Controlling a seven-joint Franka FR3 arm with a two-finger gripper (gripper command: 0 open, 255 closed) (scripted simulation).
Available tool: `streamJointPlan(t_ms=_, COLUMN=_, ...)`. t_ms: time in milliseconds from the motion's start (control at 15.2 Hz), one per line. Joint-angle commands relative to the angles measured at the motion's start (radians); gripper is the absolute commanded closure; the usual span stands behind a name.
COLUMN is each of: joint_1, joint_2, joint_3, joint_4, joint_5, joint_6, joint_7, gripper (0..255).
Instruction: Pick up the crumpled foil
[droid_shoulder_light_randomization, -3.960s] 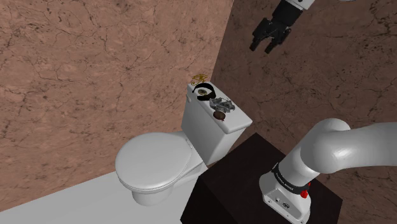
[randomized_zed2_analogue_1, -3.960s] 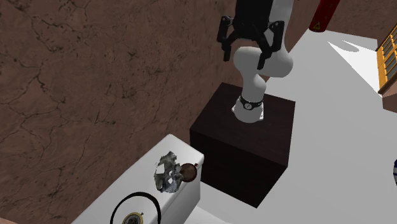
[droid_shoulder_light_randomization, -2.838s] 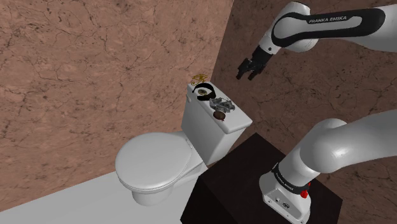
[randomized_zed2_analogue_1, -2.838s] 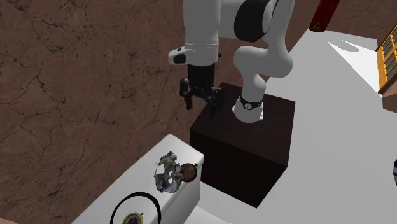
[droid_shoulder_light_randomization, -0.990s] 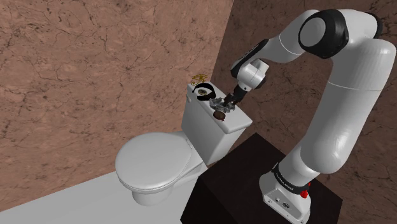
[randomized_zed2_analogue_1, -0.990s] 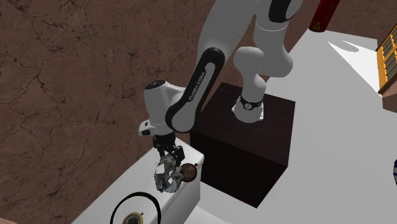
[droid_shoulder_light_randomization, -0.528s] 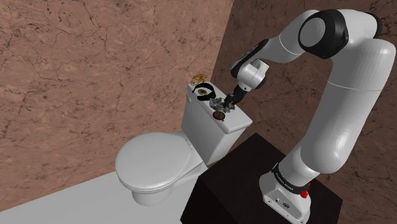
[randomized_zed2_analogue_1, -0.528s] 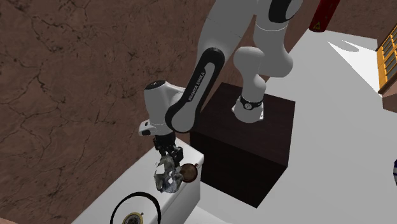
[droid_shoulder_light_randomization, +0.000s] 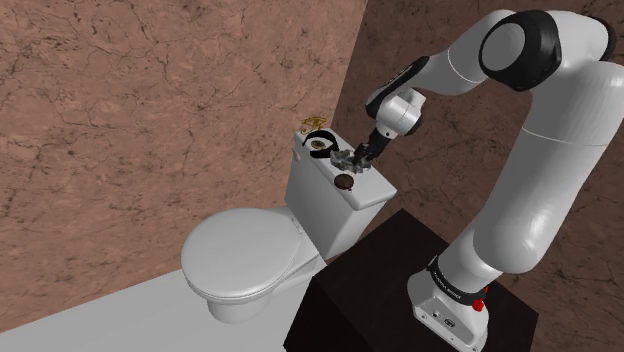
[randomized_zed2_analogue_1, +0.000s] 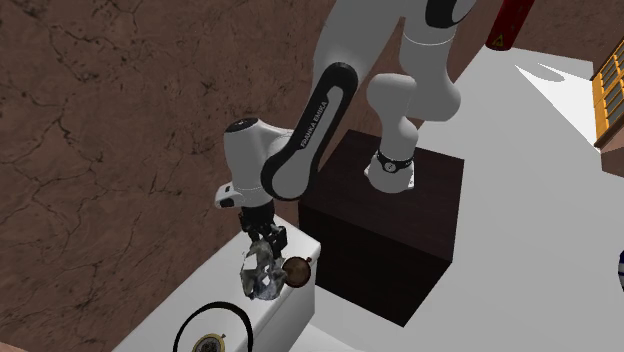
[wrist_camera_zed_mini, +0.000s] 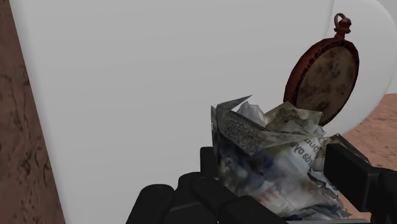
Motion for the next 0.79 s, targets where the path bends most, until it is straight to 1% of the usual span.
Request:
streamJointPlan(t_ms=0, joint_1=0.012, joint_2=-0.029, joint_3=-0.016, joint_4=-0.008, joint_5=-0.037, joint_6=-0.012, joint_7=0.03, gripper=255)
streamJointPlan(t_ms=594, joint_1=0.045, joint_2=-0.149, joint_3=-0.069, joint_4=-0.012, joint_5=-0.2, joint_6=-0.083, joint_7=0.164, gripper=255)
streamJointPlan(t_ms=726, joint_1=0.045, joint_2=-0.151, joint_3=-0.069, joint_4=-0.012, joint_5=-0.203, joint_6=-0.084, joint_7=0.166, gripper=255)
